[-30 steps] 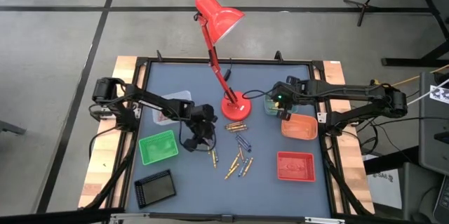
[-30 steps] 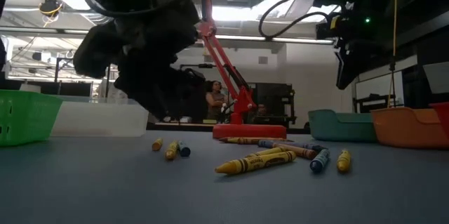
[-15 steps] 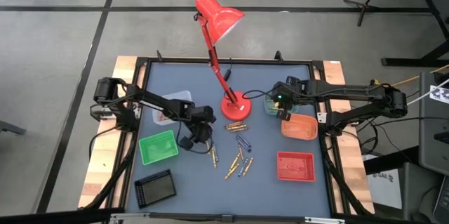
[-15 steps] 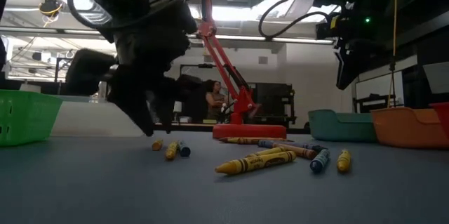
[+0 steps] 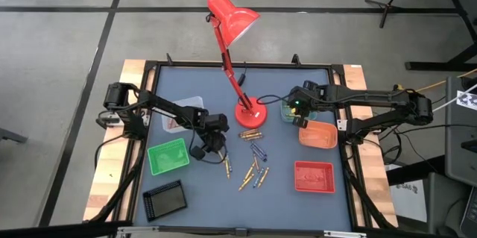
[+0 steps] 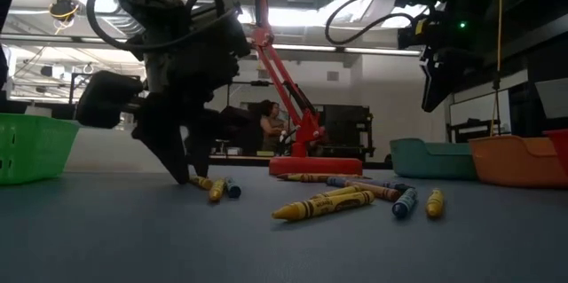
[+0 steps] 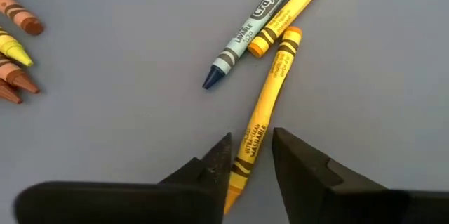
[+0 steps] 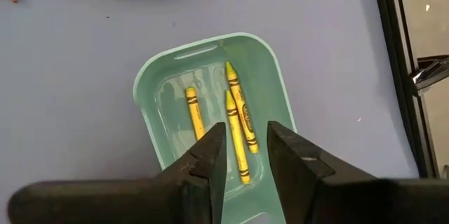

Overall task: Sort crayons
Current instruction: Put the golden crayon into the green bin

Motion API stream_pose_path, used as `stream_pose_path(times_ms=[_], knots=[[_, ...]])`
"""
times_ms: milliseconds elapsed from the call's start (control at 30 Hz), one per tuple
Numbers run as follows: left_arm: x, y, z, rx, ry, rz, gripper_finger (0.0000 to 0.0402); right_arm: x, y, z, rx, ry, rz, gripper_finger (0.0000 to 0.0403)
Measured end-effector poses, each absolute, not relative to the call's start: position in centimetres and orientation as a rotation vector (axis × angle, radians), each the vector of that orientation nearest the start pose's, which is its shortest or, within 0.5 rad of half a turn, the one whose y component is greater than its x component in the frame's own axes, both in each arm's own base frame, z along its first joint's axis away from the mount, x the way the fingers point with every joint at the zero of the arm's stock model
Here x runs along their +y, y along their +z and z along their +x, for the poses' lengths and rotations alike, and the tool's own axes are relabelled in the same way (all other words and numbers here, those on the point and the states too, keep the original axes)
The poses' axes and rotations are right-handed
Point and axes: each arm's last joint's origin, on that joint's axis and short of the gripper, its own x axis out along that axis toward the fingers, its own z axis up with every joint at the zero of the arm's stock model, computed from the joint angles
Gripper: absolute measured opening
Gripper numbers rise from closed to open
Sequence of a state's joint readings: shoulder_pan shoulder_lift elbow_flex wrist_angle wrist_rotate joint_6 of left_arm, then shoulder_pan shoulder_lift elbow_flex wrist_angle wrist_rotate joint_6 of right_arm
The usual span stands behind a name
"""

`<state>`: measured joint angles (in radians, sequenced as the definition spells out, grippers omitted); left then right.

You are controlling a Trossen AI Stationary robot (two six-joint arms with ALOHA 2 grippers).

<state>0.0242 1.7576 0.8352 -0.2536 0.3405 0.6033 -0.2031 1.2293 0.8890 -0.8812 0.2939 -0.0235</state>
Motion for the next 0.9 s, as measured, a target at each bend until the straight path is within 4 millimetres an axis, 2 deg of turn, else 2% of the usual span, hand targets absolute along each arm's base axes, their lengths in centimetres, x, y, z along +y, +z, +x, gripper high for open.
stream_pose_path(times_ms=[367,700,800,900], knots=[[-0.3,11.6,30.1,1.045,-0.594,0.272,0.0006,-5.2,23.7,20.9,1.236,-0.419,-0.076,0.0101],[-0.3,12.2,30.2,1.072,-0.499,0.111,0.0006,-5.2,23.7,20.9,1.236,-0.419,-0.076,0.0101],[-0.3,13.3,30.4,1.076,-0.45,0.04,0.0006,-5.2,23.7,20.9,1.233,-0.419,-0.076,0.0101],[-0.3,15.4,30.9,1.029,-0.399,-0.022,0.0006,-5.2,23.8,21.0,1.227,-0.418,-0.076,0.0101]])
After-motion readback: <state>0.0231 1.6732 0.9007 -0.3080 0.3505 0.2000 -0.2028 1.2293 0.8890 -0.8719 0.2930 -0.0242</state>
